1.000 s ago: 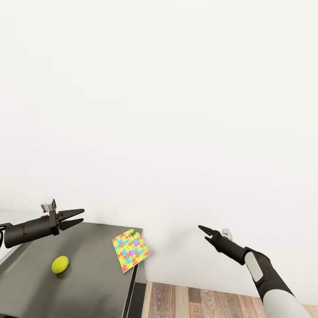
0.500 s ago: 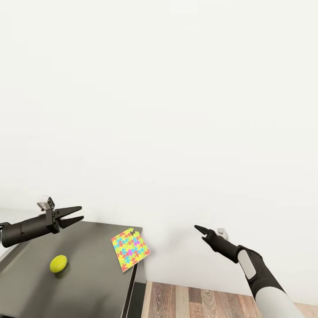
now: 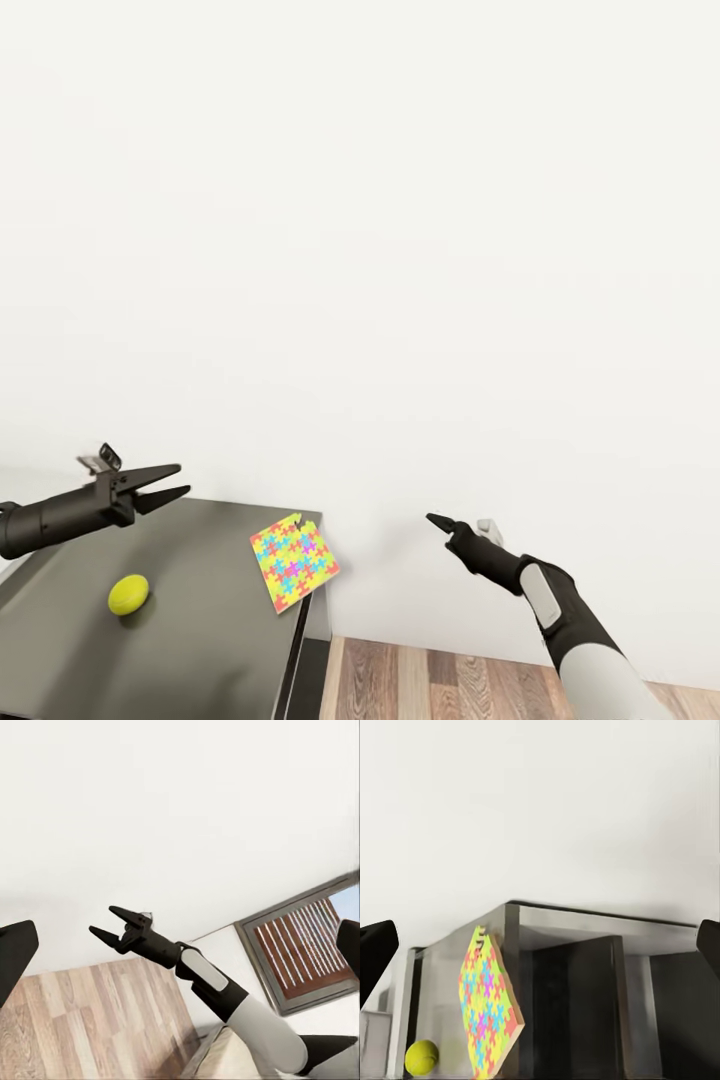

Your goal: Put all the toys in the child's room - the three board games (two on the bed and one on the table), the two jigsaw puzzles on the table, and the tennis ball on the table - inside the toy box on the table in the child's room.

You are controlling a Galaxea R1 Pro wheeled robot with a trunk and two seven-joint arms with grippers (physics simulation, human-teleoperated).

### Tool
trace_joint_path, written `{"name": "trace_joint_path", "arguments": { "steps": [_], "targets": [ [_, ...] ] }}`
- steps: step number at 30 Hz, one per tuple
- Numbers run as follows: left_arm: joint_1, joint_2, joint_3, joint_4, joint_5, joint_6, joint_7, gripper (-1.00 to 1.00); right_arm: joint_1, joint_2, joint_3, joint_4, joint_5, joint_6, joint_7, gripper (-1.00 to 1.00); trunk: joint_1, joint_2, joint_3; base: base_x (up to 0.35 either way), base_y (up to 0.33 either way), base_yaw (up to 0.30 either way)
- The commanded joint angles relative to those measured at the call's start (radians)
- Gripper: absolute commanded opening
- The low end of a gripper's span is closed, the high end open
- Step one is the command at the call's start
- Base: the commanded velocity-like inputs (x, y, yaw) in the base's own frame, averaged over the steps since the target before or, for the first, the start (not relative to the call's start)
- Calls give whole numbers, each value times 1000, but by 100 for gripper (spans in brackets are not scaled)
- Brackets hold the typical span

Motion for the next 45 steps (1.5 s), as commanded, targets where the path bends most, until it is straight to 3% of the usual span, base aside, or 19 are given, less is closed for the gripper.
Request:
{"name": "trace_joint_path", "arguments": {
  "steps": [1,10,16,24,39,45],
  "targets": [
    [0,3,-5,-2,-3,4,-16,100,-2,6,-4,1,-4,10,1,100,4,-8,-4,0,0,0],
    [9,27,-78,-34,-4,4,-139,100,-9,34,-5,7,-7,74,9,100,39,-71,-33,0,0,0],
    [10,29,-109,-52,-4,4,-159,100,-10,40,-5,7,-7,156,33,100,62,-113,-51,0,0,0],
    [10,28,-172,-62,-4,4,-165,100,-13,81,-4,7,-6,188,57,100,92,-169,-77,0,0,0],
    [4,16,-186,-65,-4,4,-165,100,-14,95,3,4,-3,200,66,100,150,-274,-124,0,0,0],
    [-1,19,-185,-63,-5,4,-165,100,-15,92,46,-1,2,197,68,100,173,-316,-142,0,0,0]
  ]
}}
